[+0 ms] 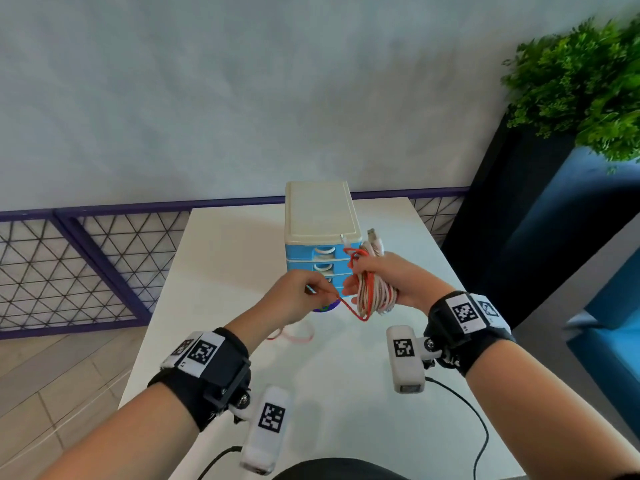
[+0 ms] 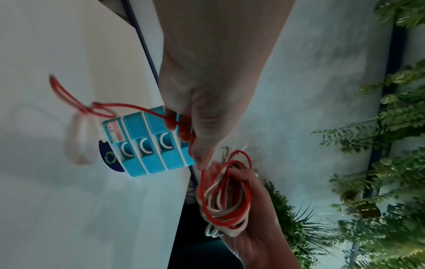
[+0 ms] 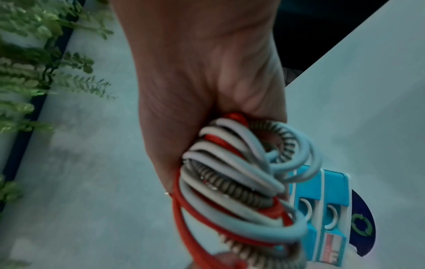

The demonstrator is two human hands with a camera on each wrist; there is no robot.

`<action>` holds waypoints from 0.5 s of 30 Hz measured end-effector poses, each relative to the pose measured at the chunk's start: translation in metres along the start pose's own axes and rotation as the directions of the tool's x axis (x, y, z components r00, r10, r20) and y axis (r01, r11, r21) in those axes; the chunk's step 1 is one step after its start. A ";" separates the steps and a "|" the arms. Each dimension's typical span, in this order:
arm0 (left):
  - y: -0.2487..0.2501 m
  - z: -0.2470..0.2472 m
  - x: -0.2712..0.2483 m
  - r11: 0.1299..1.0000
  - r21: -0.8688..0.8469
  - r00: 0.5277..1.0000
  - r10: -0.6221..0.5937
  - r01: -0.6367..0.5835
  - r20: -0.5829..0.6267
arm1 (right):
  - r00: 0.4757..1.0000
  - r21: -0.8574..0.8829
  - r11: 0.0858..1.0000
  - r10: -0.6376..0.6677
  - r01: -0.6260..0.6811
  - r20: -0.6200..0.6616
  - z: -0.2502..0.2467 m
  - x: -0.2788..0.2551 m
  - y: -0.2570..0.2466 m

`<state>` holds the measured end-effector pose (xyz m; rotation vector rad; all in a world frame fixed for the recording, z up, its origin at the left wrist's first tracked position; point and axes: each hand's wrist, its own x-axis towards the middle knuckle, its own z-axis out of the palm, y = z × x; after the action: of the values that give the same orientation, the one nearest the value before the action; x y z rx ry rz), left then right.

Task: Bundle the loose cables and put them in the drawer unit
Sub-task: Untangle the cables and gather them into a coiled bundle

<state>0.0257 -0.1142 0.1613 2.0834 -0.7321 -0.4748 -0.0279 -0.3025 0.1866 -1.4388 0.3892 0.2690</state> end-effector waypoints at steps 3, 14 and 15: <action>0.002 0.002 0.006 1.000 0.001 0.995 0.004 -0.004 -0.097 | 0.994 -0.113 0.993 0.039 -0.027 0.100 0.013 -0.003 0.004; -0.003 -0.016 -0.001 0.866 -0.318 0.922 -0.376 0.385 0.093 | 0.995 0.120 0.991 -0.045 0.056 -0.086 -0.001 0.007 0.007; -0.005 -0.019 -0.004 0.782 -0.448 0.899 -0.405 0.434 0.163 | 0.990 0.141 0.987 -0.057 0.075 -0.131 -0.006 0.008 0.007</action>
<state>0.0354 -0.0979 0.1686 1.7524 -0.1346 -0.8736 -0.0240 -0.3080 0.1766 -1.3254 0.4547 0.0934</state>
